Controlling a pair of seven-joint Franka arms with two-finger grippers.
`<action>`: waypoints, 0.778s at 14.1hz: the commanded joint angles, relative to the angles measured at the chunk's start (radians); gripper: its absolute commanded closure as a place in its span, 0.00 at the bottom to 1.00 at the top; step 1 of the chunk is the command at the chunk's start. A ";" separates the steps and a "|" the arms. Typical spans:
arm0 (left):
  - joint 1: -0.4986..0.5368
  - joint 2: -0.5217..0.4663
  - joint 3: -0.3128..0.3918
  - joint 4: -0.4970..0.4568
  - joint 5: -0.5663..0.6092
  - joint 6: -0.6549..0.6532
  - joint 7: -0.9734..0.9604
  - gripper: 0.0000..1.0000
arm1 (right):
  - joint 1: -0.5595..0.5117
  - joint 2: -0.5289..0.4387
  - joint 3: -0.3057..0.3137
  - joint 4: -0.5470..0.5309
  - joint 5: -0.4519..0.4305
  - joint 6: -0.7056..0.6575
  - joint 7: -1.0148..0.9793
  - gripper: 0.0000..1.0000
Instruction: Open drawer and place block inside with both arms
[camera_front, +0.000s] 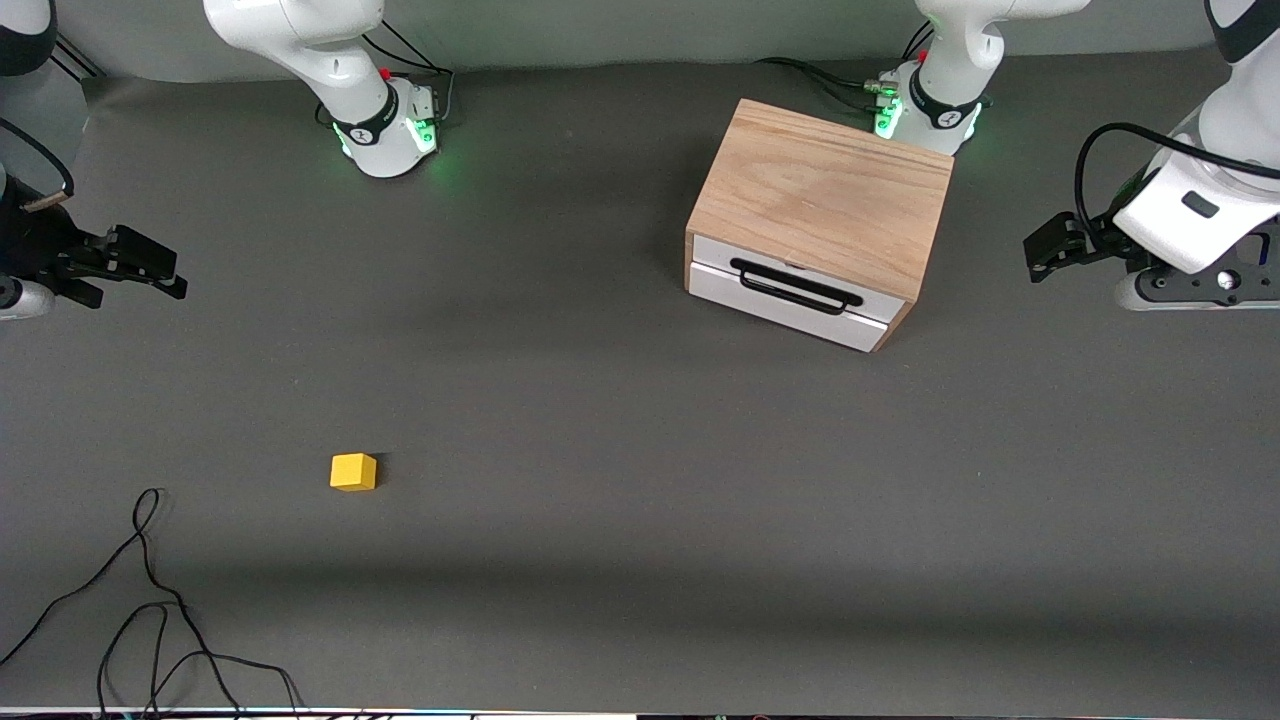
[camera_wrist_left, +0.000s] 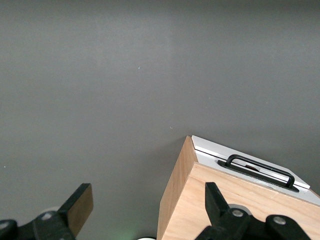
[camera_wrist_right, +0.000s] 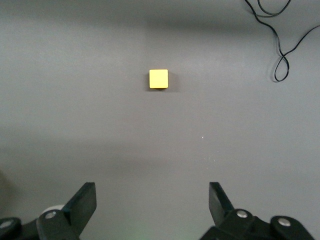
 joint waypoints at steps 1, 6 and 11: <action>0.002 0.005 -0.003 0.021 -0.010 -0.019 -0.008 0.00 | -0.001 0.026 0.003 0.028 0.022 -0.025 -0.005 0.00; 0.002 0.007 -0.003 0.018 -0.014 -0.022 -0.011 0.00 | -0.005 0.037 0.000 0.029 0.016 -0.025 -0.003 0.00; 0.004 0.011 -0.001 0.018 -0.010 -0.025 0.070 0.00 | -0.002 0.060 0.008 0.029 0.021 0.004 -0.003 0.00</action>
